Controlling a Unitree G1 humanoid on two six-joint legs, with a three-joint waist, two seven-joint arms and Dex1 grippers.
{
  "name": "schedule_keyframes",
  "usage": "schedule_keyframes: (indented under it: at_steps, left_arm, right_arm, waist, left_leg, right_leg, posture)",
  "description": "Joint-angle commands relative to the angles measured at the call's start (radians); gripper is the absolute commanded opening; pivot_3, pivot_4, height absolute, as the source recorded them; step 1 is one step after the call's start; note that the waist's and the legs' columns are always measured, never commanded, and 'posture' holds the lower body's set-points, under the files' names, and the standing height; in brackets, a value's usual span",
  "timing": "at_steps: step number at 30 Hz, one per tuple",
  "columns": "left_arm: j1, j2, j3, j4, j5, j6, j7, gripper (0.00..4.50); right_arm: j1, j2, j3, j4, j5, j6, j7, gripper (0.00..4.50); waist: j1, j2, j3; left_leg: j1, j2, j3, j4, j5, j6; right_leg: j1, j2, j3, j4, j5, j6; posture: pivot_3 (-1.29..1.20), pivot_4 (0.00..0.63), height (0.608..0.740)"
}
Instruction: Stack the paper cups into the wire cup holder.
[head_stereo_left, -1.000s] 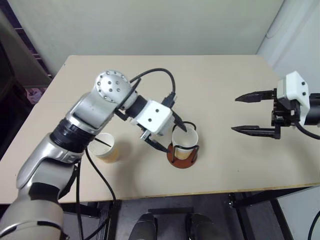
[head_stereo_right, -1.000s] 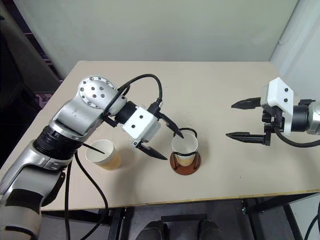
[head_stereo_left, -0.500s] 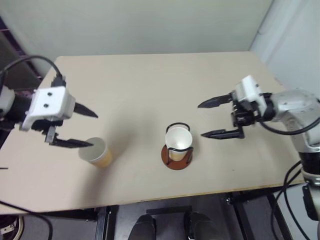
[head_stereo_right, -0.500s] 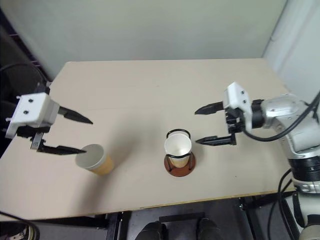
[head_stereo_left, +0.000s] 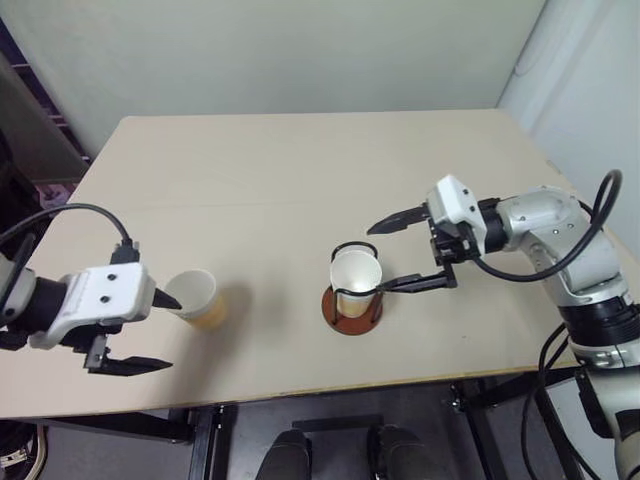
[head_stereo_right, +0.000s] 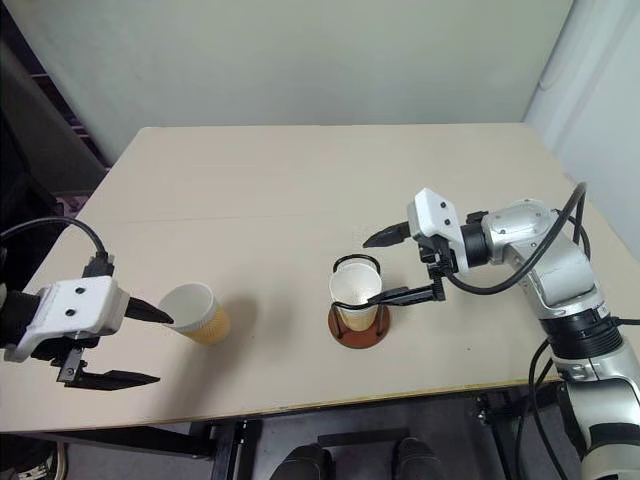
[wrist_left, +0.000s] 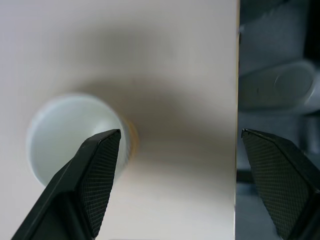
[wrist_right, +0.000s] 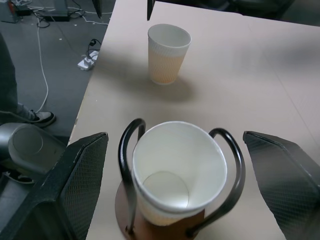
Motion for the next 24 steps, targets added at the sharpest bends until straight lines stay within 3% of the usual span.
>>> schedule_keyframes:
  at_steps: [1,6,16,20,24]
  left_arm:
    - [-0.023,0.009,-0.009,0.049,0.03,-0.033,0.031,4.14]
    - [-0.096,0.021,-0.092,0.089,0.029,-0.056,0.061,4.14]
    - [-0.257,-0.021,-0.376,0.182,0.145,-0.156,0.138,4.14]
    - [-0.319,-0.043,-0.424,0.201,0.148,-0.16,0.143,3.2]
    - [-0.344,-0.041,-0.437,0.221,0.14,-0.166,0.128,1.7]
  right_arm:
    - [-0.002,-0.021,-0.042,-0.033,0.006,-0.004,-0.002,4.5]
    - [0.016,-0.034,-0.048,-0.058,0.012,0.006,-0.01,4.5]
    - [0.043,-0.052,-0.063,-0.108,0.02,0.048,-0.043,4.5]
    - [0.058,-0.061,-0.073,-0.131,0.018,0.067,-0.059,4.5]
    - [0.063,-0.066,-0.082,-0.137,0.02,0.074,-0.064,4.5]
  waist:
    - [0.0,0.0,0.0]
    - [-0.001,0.0,0.0]
    - [-0.001,0.0,0.0]
    - [-0.001,0.0,0.0]
    - [-0.001,0.0,0.0]
  left_leg:
    - [0.001,0.001,-0.001,0.0,0.0,0.0]
    - [0.001,0.002,-0.002,-0.001,0.001,-0.001]
    - [-0.002,0.001,-0.002,-0.001,-0.001,-0.004]
    - [-0.003,0.001,-0.002,-0.001,-0.001,-0.005]
    - [-0.003,0.001,-0.002,-0.001,-0.002,-0.005]
  right_leg:
    - [0.0,0.001,0.0,0.0,0.001,-0.001]
    - [0.0,0.003,0.0,0.0,0.002,-0.004]
    - [-0.002,0.002,0.0,-0.002,0.002,-0.004]
    - [-0.002,0.002,0.0,-0.002,0.002,-0.004]
    - [-0.003,0.003,0.0,-0.002,0.002,-0.004]
  posture:
    - [0.0,0.15,0.74]
    - [0.0,0.15,0.74]
    - [0.0,0.15,0.74]
    - [0.0,0.15,0.74]
    - [0.0,0.15,0.74]
